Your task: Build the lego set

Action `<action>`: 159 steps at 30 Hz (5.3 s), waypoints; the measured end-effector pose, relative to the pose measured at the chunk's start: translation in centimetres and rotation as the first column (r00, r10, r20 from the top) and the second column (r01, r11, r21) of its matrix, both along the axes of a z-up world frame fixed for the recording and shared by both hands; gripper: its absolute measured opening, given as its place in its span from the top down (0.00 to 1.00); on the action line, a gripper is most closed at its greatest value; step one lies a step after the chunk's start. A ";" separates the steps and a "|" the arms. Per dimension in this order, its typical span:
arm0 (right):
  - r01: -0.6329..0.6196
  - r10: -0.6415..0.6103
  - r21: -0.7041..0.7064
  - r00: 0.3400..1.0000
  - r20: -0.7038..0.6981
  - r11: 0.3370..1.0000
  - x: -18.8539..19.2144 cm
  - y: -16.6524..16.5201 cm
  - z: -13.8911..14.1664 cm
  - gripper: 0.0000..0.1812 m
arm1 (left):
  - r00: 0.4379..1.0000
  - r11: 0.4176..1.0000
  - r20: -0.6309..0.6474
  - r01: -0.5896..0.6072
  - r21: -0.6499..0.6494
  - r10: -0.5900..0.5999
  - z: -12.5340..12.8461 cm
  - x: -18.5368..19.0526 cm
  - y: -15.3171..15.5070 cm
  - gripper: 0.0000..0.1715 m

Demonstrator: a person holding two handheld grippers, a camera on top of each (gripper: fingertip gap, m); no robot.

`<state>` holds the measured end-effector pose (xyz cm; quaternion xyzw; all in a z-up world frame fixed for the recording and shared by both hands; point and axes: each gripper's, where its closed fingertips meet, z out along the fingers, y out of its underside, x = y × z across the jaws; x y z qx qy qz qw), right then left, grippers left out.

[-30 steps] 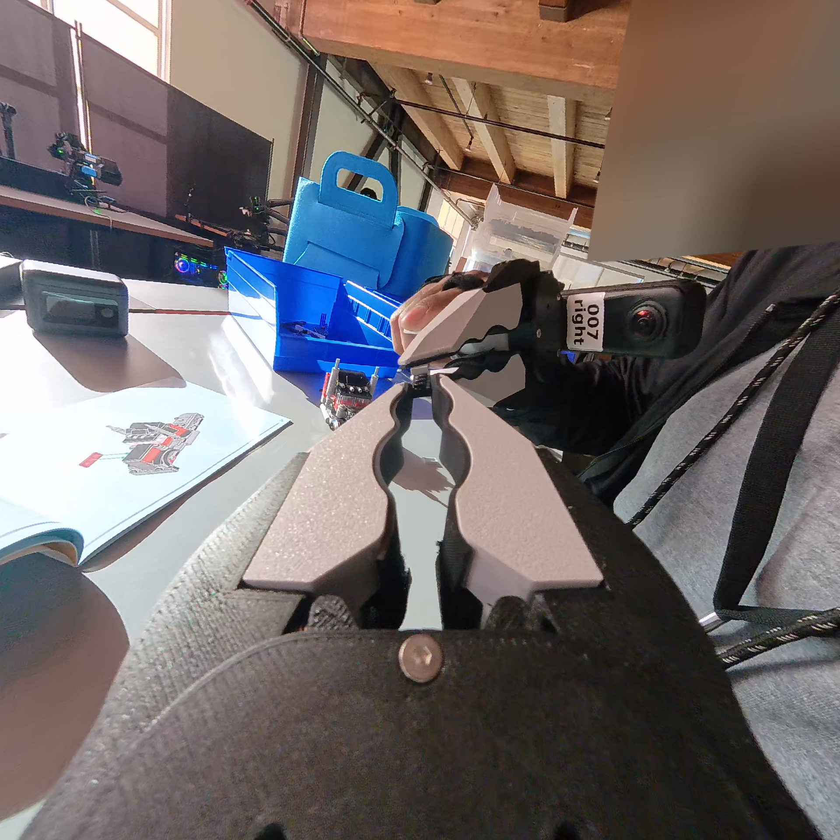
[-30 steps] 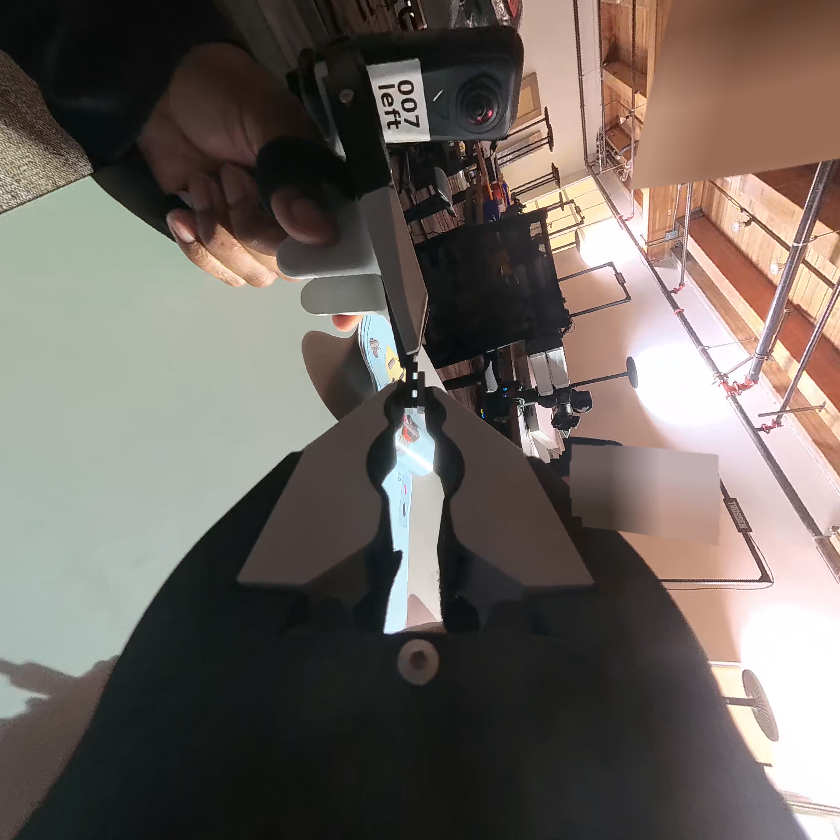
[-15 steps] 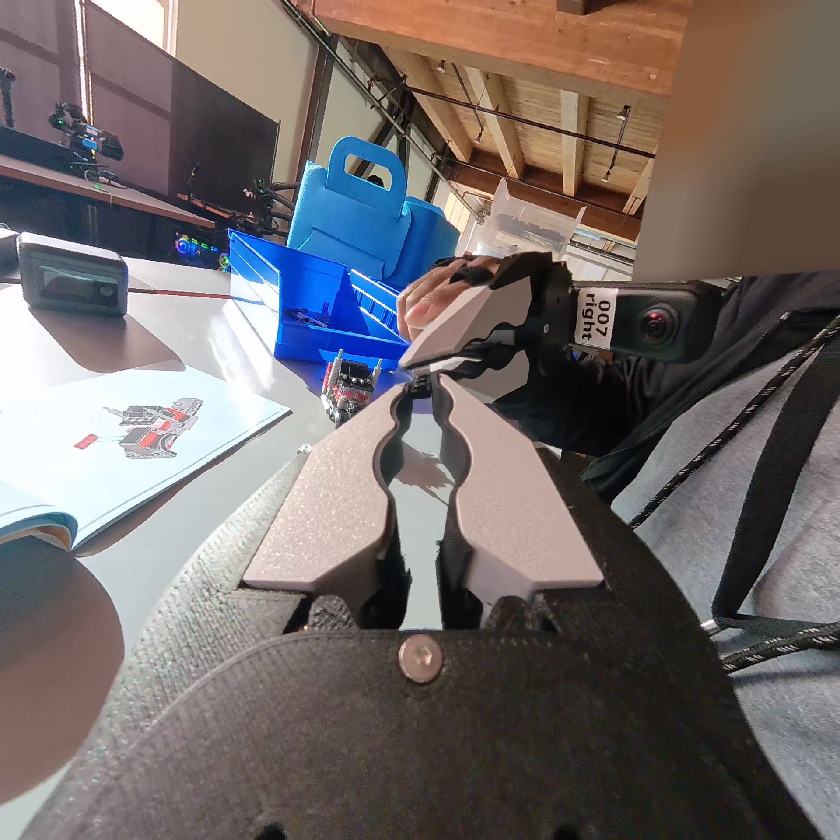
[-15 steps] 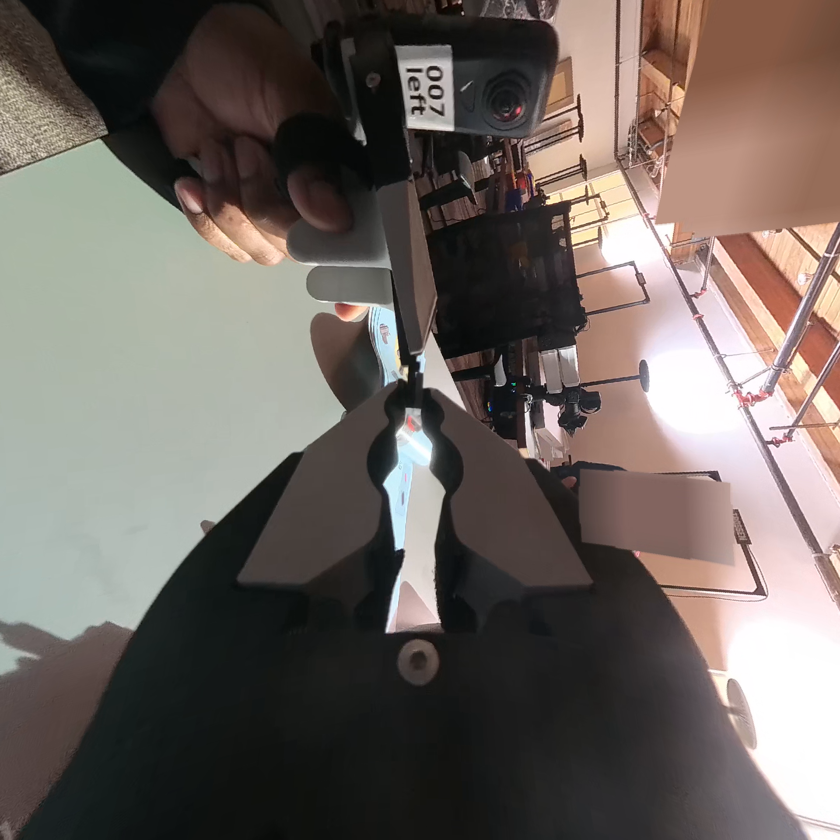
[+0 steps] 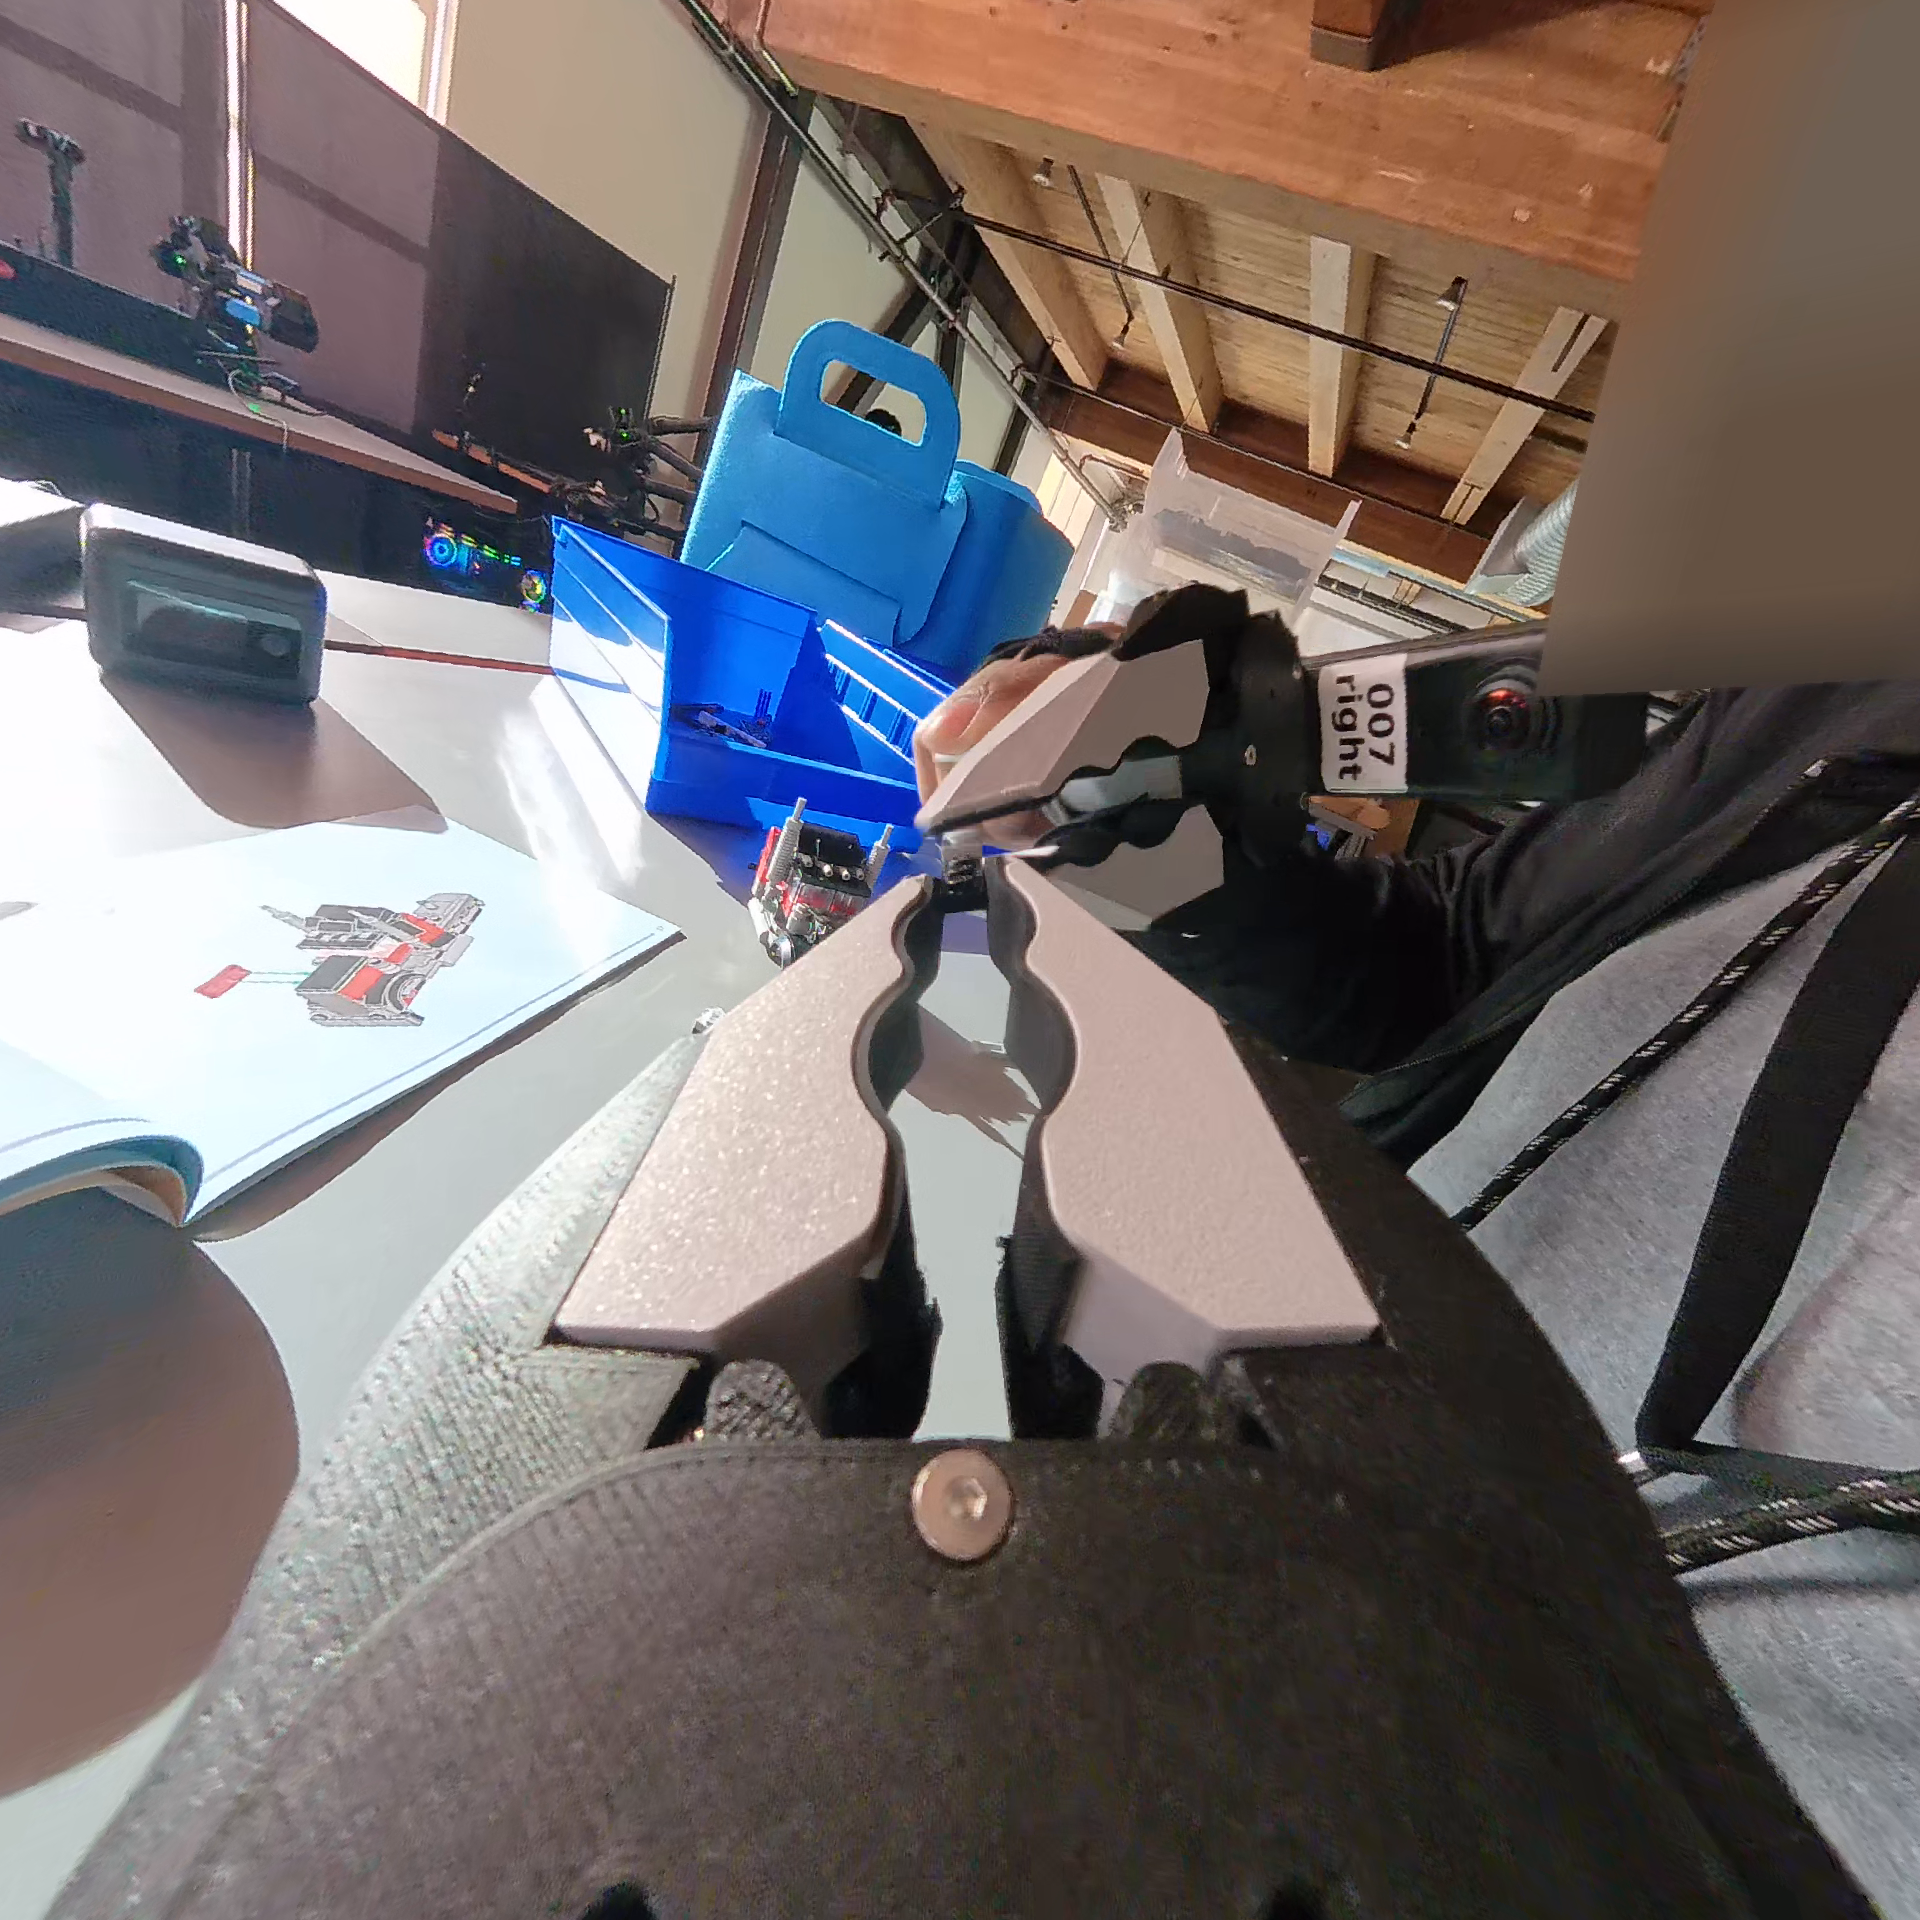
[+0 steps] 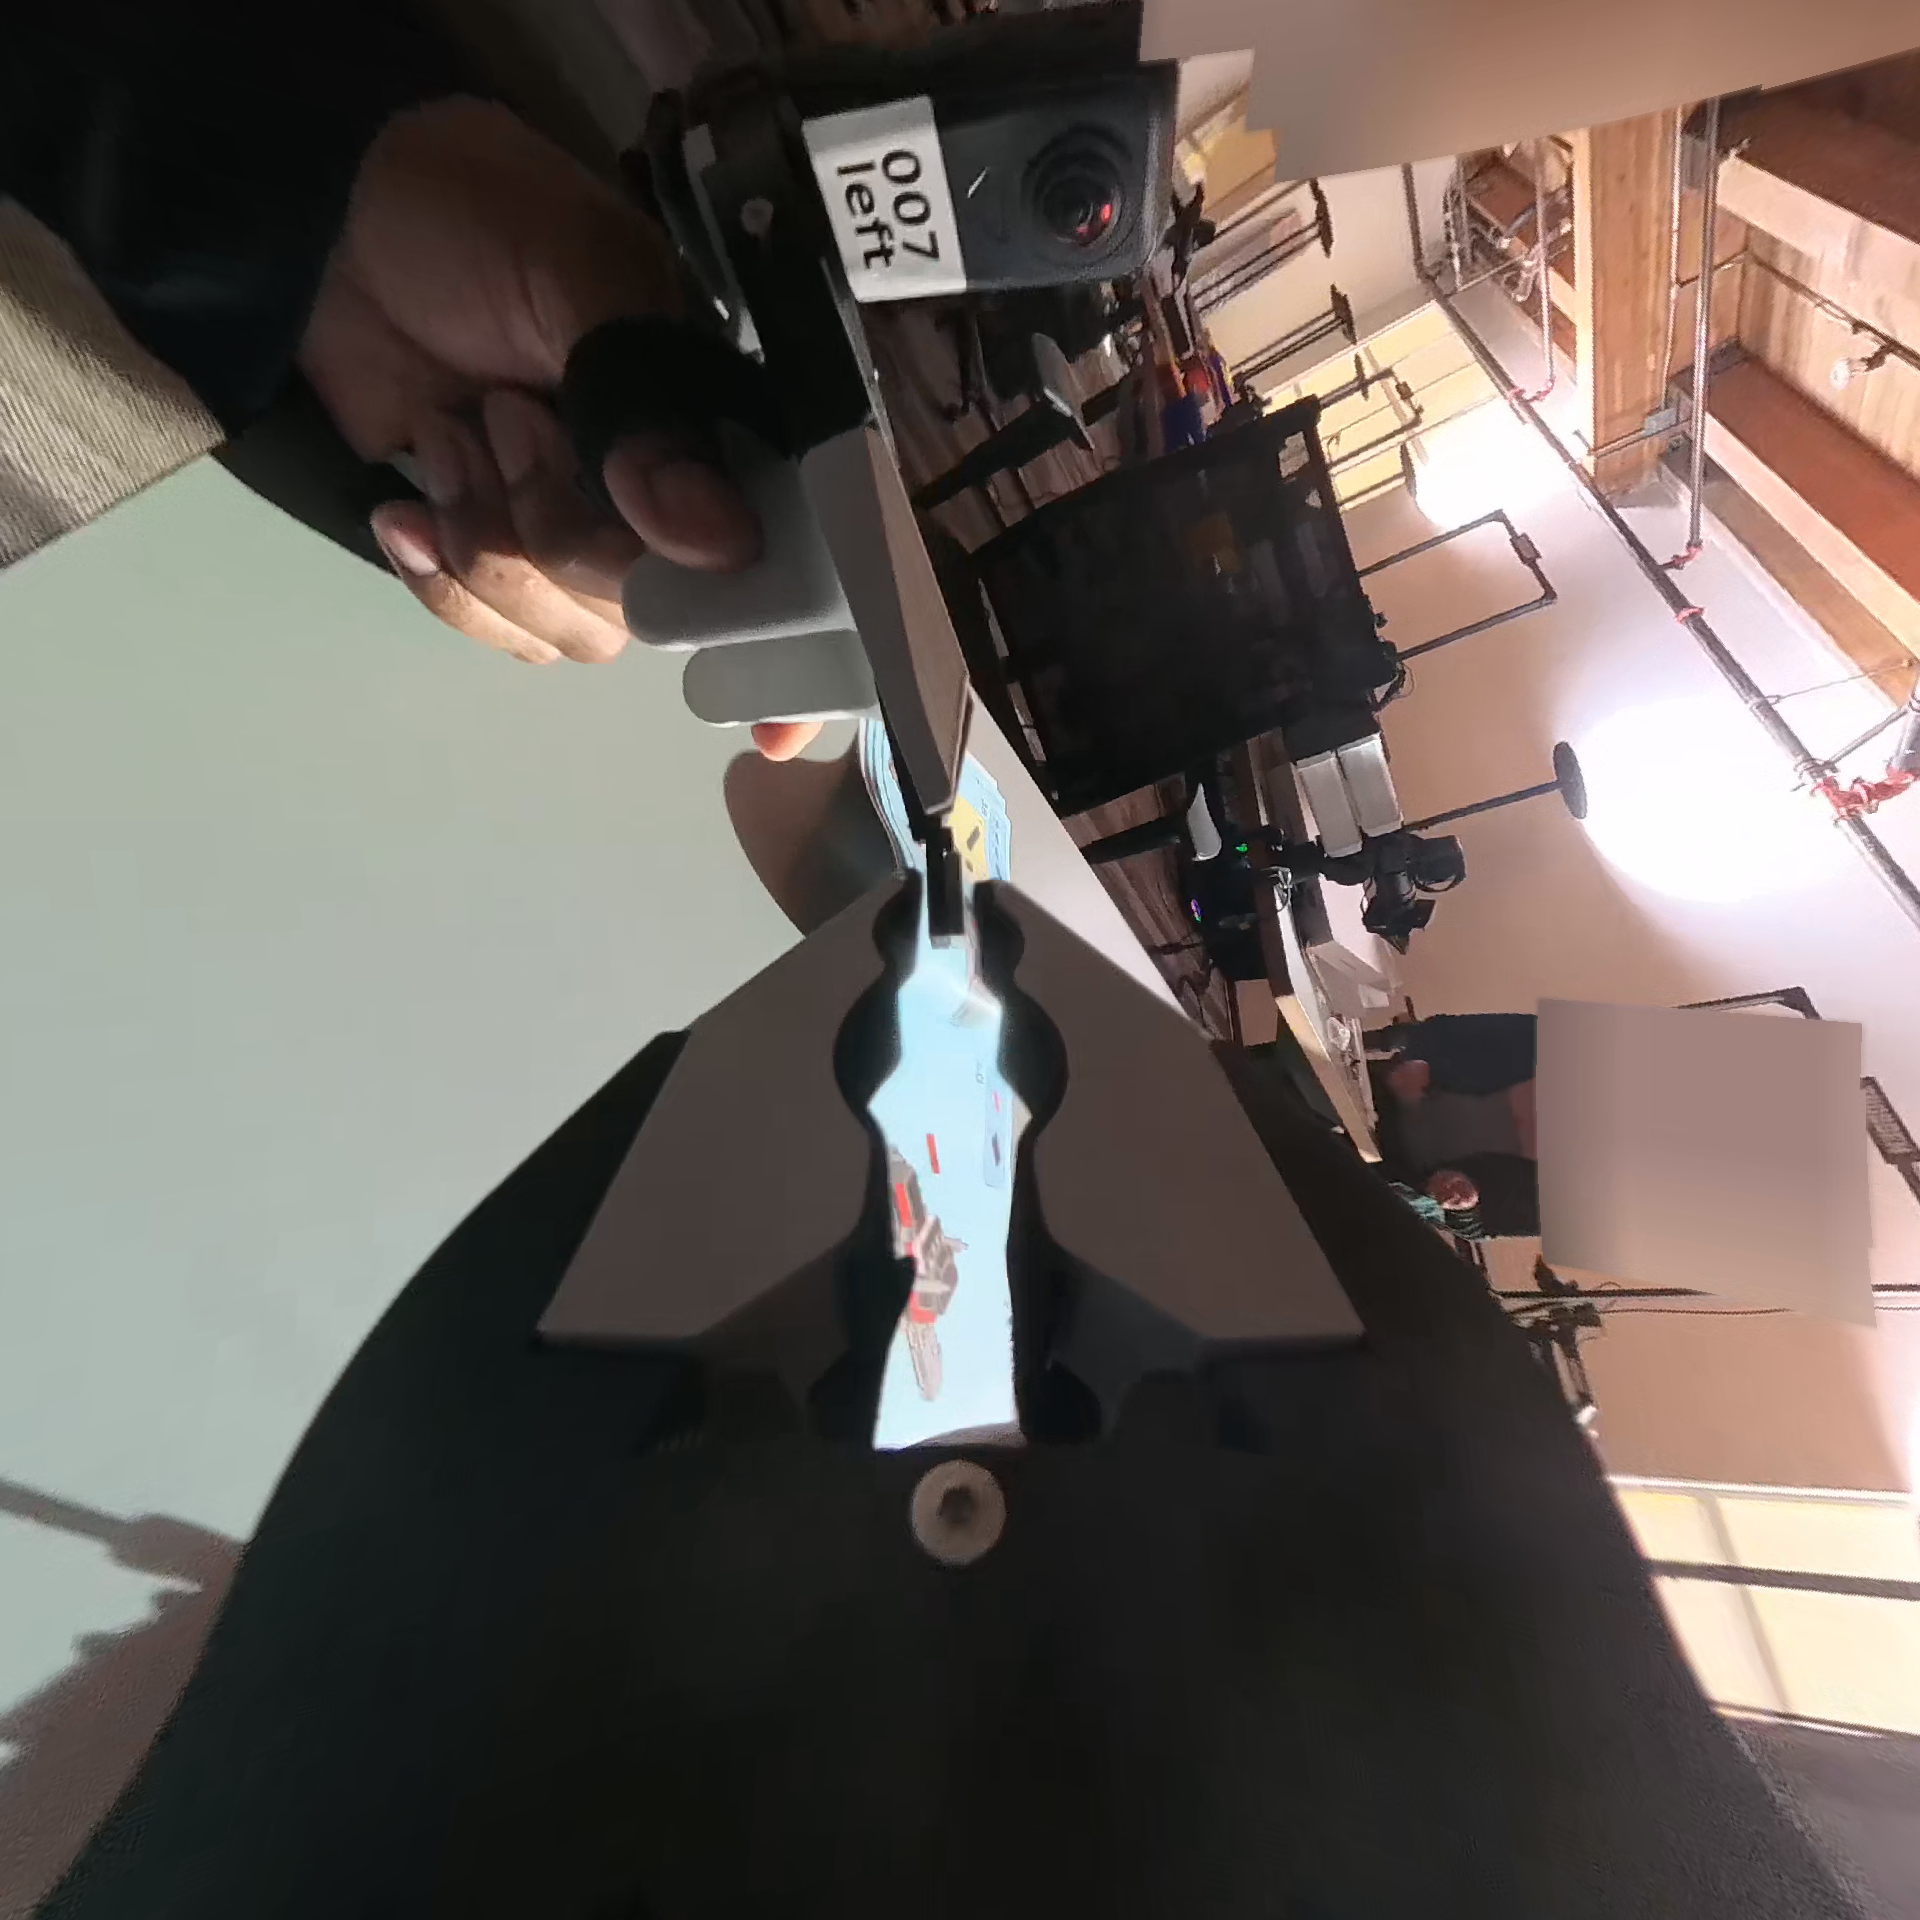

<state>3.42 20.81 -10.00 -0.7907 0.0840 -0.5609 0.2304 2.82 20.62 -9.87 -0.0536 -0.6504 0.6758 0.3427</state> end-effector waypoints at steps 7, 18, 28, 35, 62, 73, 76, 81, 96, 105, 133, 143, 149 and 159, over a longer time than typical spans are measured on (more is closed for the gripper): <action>-0.034 0.034 0.064 0.999 0.002 0.997 -0.2 0.4 0.5 0.86 | 1.000 1.000 -0.013 0.014 0.007 -0.014 0.0 0.0 0.0 0.95; -0.019 0.022 0.050 0.998 -0.064 0.999 0.3 0.6 -0.3 0.97 | 0.999 0.999 -0.028 0.018 0.027 -0.017 -0.2 0.0 0.0 0.95; 0.033 -0.030 0.097 0.999 -0.035 0.995 0.5 0.1 -0.3 0.89 | 0.999 0.999 -0.034 0.003 0.040 -0.002 -0.4 0.2 -0.2 0.95; 0.027 -0.021 0.158 0.999 -0.036 0.987 -0.3 -0.4 0.0 0.89 | 0.999 0.999 -0.045 0.027 0.039 -0.025 -0.3 0.0 0.0 0.95; 0.018 -0.017 -0.018 0.997 0.073 1.000 0.1 0.3 0.4 0.96 | 0.984 0.997 -0.168 0.073 0.038 -0.066 0.2 -0.4 0.1 0.95; 0.014 -0.015 0.006 0.996 0.086 1.000 -0.1 0.2 0.7 0.93 | 0.988 0.998 -0.140 0.069 0.004 -0.068 0.4 -0.7 0.2 0.95; 0.053 -0.055 0.032 0.997 0.060 0.998 -0.5 -0.8 0.5 0.85 | 0.990 0.998 -0.126 0.058 -0.005 -0.058 0.5 -0.7 0.3 0.95; 0.241 -0.215 0.258 0.969 -0.123 0.936 -4.3 -5.5 -0.4 0.84 | 0.998 0.999 -0.066 0.006 -0.036 -0.009 0.7 -0.5 0.4 0.95; 0.683 -0.262 0.379 0.640 -0.723 0.625 -14.9 -9.2 -11.2 0.86 | 0.989 0.995 0.128 -0.060 -0.083 0.070 0.5 -1.4 0.0 0.95; 0.678 -0.294 0.336 0.637 -0.713 0.654 -13.9 -9.1 -11.7 0.95 | 0.991 0.995 0.118 -0.058 -0.082 0.067 0.5 -1.3 0.1 0.95; 0.822 -0.406 0.423 0.560 -0.722 0.381 -10.5 -12.4 -11.6 0.84 | 0.995 0.994 0.085 -0.052 -0.091 0.060 0.7 -1.0 0.4 0.95; 0.851 -0.506 0.390 0.524 -0.685 0.352 -9.1 -12.4 -12.0 0.89 | 0.996 0.994 0.066 -0.051 -0.098 0.058 0.9 -0.8 0.5 0.95; 0.824 -0.522 0.363 0.560 -0.643 0.435 -10.0 -12.0 -11.4 0.90 | 0.997 0.993 0.061 -0.049 -0.103 0.056 0.9 -0.8 0.6 0.95; 0.718 -0.563 0.501 0.693 -0.451 0.483 -12.3 -12.8 -4.2 0.86 | 0.997 0.995 0.061 -0.047 -0.090 0.052 0.8 -0.8 0.4 0.95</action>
